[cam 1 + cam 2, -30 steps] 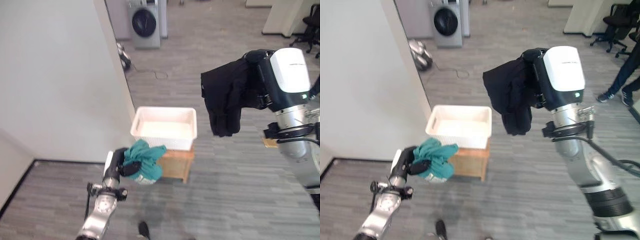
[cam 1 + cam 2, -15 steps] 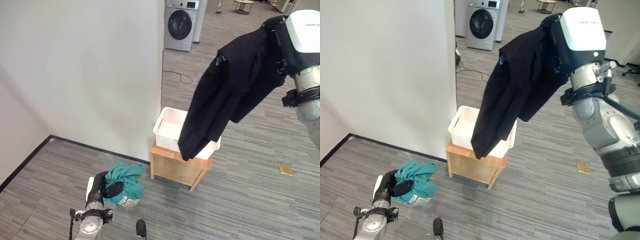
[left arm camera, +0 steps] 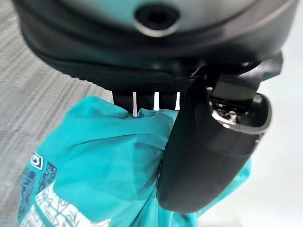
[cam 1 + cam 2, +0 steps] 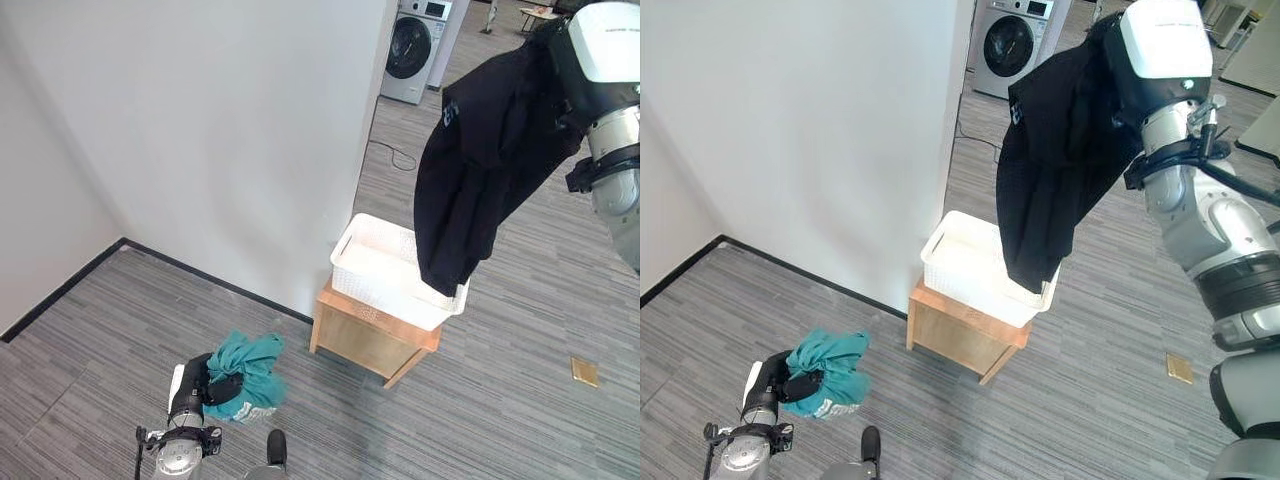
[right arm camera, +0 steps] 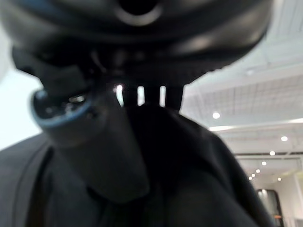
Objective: Pick up bed clothes into laundry basket.
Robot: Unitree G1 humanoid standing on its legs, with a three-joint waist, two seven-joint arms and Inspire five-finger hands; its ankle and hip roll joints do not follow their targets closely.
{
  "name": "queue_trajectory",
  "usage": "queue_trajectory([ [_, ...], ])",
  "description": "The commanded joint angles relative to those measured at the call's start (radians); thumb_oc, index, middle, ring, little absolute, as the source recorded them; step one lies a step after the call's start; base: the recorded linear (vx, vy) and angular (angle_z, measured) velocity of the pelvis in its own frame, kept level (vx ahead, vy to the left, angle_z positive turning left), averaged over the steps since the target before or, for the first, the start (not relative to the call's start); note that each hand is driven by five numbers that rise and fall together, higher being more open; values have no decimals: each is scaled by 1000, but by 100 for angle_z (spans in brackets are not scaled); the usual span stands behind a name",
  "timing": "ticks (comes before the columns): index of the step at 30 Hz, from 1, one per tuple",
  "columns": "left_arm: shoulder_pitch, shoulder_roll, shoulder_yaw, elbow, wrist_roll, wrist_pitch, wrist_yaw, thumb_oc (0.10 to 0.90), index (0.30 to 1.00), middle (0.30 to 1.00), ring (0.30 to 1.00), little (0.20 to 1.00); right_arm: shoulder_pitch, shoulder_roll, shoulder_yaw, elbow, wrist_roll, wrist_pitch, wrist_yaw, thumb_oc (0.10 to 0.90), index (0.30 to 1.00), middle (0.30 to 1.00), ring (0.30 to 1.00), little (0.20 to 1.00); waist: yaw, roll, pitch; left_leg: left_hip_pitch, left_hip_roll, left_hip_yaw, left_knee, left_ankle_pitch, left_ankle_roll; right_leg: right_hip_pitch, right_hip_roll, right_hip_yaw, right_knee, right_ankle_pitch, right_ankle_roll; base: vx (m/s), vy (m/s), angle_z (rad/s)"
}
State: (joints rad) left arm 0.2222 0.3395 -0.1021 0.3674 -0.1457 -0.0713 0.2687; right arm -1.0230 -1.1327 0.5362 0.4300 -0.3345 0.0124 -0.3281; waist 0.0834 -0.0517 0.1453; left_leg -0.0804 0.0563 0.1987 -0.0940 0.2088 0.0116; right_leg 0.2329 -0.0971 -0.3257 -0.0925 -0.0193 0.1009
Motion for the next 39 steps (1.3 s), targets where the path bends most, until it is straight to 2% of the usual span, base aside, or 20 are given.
queue_trajectory([
  [1, -100, 77, -24, -77, 29, -92, -3, 400, 300, 300, 300, 300, -185, -104, -66, 54, -7, 42, -118, 400, 300, 300, 300, 300, 24, -39, -49, 116, 48, -2, 7, -196, -89, -33, -50, -25, 26, -96, 43, 60, 91, 26],
  [2, -99, 95, -18, -85, 29, -85, -10, 400, 300, 300, 300, 300, -165, -107, -78, 72, -19, 52, -111, 400, 300, 300, 300, 300, 24, -33, -32, 122, 37, -3, 7, -215, -69, -95, -79, -10, 161, -95, 60, 80, 128, 22],
  [3, -98, 105, -15, -91, 32, -84, -10, 400, 300, 300, 300, 300, -164, -108, -79, 85, -23, 57, -101, 400, 300, 300, 300, 300, 19, -28, -18, 129, 32, -4, 7, -222, -58, -135, -97, 4, 239, -80, 78, 37, 109, 15],
  [4, -99, 105, -15, -91, 32, -84, -10, 400, 300, 300, 300, 300, -165, -108, -78, 86, -23, 57, -101, 400, 300, 300, 300, 300, 21, -29, -18, 128, 30, -2, 7, -222, -57, -140, -100, 7, 246, -83, 79, 14, 91, 2],
  [6, -111, 119, -15, -86, 34, -88, -5, 400, 300, 300, 300, 300, -167, -93, -81, 129, -17, 67, -94, 400, 300, 300, 300, 300, 2, -9, 13, 140, 25, -9, 7, -236, -44, -234, -123, 48, 388, -42, 100, 63, 117, -3],
  [7, -122, 123, -20, -93, 31, -94, -7, 400, 300, 300, 300, 300, -177, -79, -76, 150, -8, 65, -90, 400, 300, 300, 300, 300, -3, 4, 25, 140, 27, -7, 7, -240, -48, -288, -124, 62, 364, -53, 83, 101, 82, -4],
  [8, -121, 122, -20, -93, 31, -94, -8, 400, 300, 300, 300, 300, -180, -79, -73, 151, -7, 65, -91, 400, 300, 300, 300, 300, -3, 5, 27, 145, 28, -6, 7, -245, -50, -284, -123, 63, 367, -59, 83, 191, -8, 2],
  [9, -124, 120, -25, -104, 27, -100, -15, 400, 300, 300, 300, 300, -171, -73, -79, 148, 4, 66, -95, 400, 300, 300, 300, 300, -18, 9, 41, 149, 24, -19, 7, -247, -57, -292, -98, 86, 227, -61, 61, 204, -78, 5],
  [10, -125, 125, -23, -106, 21, -102, -23, 400, 300, 300, 300, 300, -152, -71, -99, 132, 10, 68, -100, 400, 300, 300, 300, 300, -30, 8, 45, 151, 24, -27, 7, -250, -61, -302, -78, 120, 138, -42, 58, 280, -106, 7],
  [12, -135, 131, -25, -95, 23, -105, -29, 400, 300, 300, 300, 300, -117, -62, -139, 105, 13, 67, -118, 400, 300, 300, 300, 300, -45, 6, 53, 155, 28, -50, 7, -262, -71, -333, -63, 193, 23, 4, 77, 186, -115, 10],
  [13, -139, 136, -26, -96, 22, -107, -35, 400, 300, 300, 300, 300, -117, -65, -140, 86, 10, 64, -118, 400, 300, 300, 300, 300, -39, -2, 54, 152, 27, -58, 7, -265, -74, -333, -65, 199, 5, 6, 78, 85, -142, 32],
  [15, -150, 130, -36, -77, 30, -109, -40, 400, 300, 300, 300, 300, -113, -57, -144, 86, 18, 55, -118, 400, 300, 300, 300, 300, -35, -22, 55, 146, 32, -69, 7, -264, -83, -345, -66, 196, 5, 33, 76, 98, -187, 75],
  [17, -154, 117, -43, -78, 24, -110, -43, 400, 300, 300, 300, 300, -118, -67, -140, 84, 36, 50, -109, 400, 300, 300, 300, 300, -36, -32, 46, 136, 42, -72, 7, -266, -89, -347, -62, 183, 5, 33, 71, 123, -180, 64],
  [22, -135, 83, -65, -72, 15, -108, -49, 400, 300, 300, 300, 300, -127, -60, -127, 77, 54, 33, -115, 400, 300, 300, 300, 300, -30, -35, 33, 122, 73, -84, 7, -255, -106, -330, -43, 149, 5, 16, 56, 99, -138, 32],
  [26, -149, 73, -80, -47, 7, -99, -41, 400, 300, 300, 300, 300, -106, -62, -123, 85, 41, 33, -121, 400, 300, 300, 300, 300, -20, -33, 44, 93, 107, -105, 7, -235, -133, -324, -22, 125, 5, -5, 42, 35, -155, 26],
  [31, -174, 89, -81, -43, -3, -96, -35, 400, 300, 300, 300, 300, -58, -59, -166, 106, 83, 38, -123, 400, 300, 300, 300, 300, -24, -17, 75, 53, 122, -125, 7, -212, -148, -348, -9, 118, 5, -12, 27, -24, -110, 28],
  [33, -172, 85, -75, -40, -2, -96, -34, 400, 300, 300, 300, 300, -22, -56, -205, 83, 80, 40, -132, 400, 300, 300, 300, 300, -32, 6, 85, 32, 130, -125, 7, -200, -159, -363, -5, 113, 5, -19, 21, 11, -93, 18],
  [39, -176, 66, -63, -21, -8, -92, -22, 400, 300, 300, 300, 300, 28, -30, -259, -44, 48, 40, -151, 400, 300, 300, 300, 300, -47, 44, 99, 9, 139, -115, 7, -186, -168, -384, 2, 117, 5, -26, 15, -6, -52, -5],
])
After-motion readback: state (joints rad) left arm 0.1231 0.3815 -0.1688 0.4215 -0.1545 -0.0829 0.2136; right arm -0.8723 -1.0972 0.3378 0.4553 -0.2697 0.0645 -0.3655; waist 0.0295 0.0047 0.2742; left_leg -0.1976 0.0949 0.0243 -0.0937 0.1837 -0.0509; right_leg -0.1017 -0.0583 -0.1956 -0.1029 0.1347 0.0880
